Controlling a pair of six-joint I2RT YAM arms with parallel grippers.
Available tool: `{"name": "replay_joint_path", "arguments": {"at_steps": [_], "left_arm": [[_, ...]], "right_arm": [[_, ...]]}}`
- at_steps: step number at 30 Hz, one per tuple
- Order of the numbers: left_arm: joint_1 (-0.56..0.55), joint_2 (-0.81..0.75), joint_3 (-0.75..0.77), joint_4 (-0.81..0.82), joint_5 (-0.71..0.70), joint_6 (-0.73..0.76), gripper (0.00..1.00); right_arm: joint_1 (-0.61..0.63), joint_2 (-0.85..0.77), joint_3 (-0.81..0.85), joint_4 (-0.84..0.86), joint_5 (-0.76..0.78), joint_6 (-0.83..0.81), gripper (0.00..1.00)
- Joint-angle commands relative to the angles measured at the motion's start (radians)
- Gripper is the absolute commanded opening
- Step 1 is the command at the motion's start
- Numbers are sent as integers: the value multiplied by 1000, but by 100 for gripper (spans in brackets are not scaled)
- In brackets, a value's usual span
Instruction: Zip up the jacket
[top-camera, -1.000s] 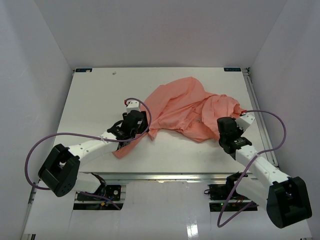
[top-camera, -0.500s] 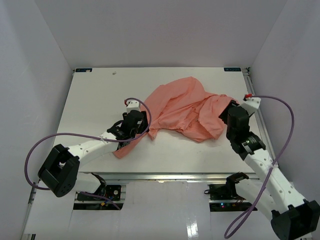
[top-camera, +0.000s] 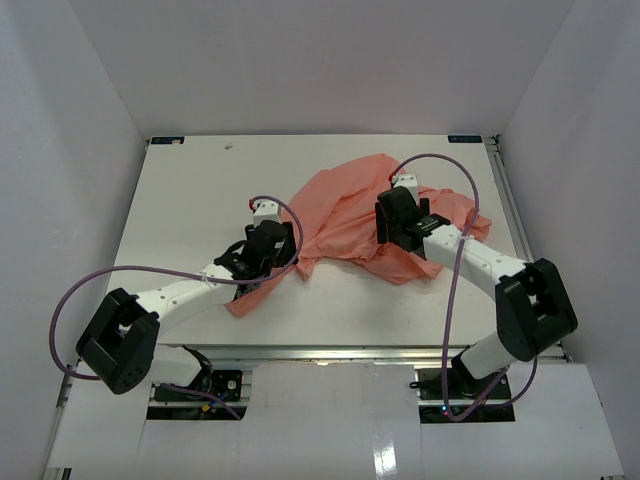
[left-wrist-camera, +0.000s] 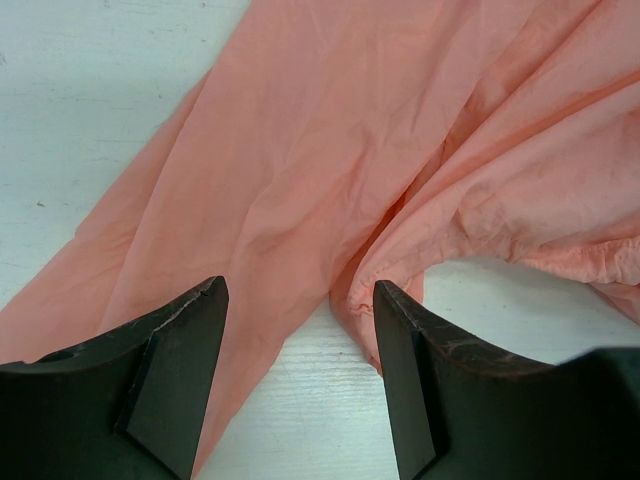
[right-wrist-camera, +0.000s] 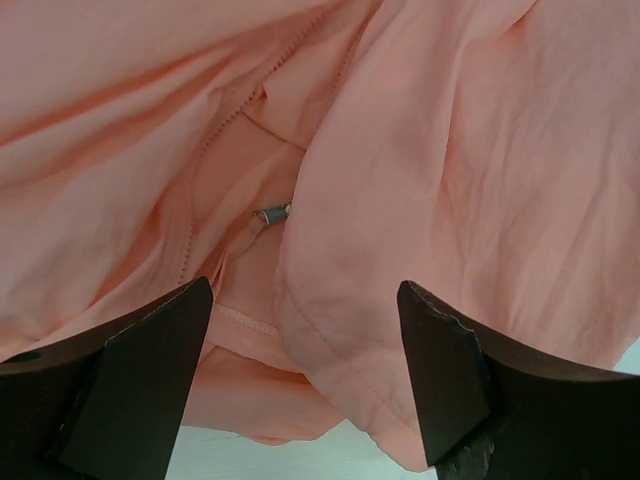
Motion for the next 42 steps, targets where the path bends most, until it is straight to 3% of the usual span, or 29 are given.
{"name": "replay_joint_path", "arguments": {"at_steps": [1,6,9,12,20,25,27,30,33,37,42], "left_arm": [[1,-24,-2,7,-7,7,71],[1,-28,-3,7,-4,7,71],[3,-29,-5,7,-1,7,71],[1,-27,-5,7,-1,7,71],[1,-21,-2,7,-1,7,71],[1,-20,-2,7,-1,9,71],[1,-20,-2,7,-3,11,71],[1,-18,-1,10,8,10,71],[-2,-7,6,12,22,10,71],[-5,-7,3,9,18,12,71],[-7,-20,-4,10,10,11,71]], "right_arm": [[9,68,77,-68,65,-15,80],[10,112,73,-62,90,-15,74],[8,135,66,-65,120,-2,65],[3,144,61,-62,124,1,45],[-12,28,27,13,26,-31,8],[-120,-152,-93,121,-279,30,8],[-171,-229,-286,185,-326,80,8],[-224,-308,-424,193,-198,131,9],[-291,-324,-492,248,-212,151,13],[-297,-246,-489,242,-189,176,26],[-297,-298,-460,194,-76,190,39]]}}
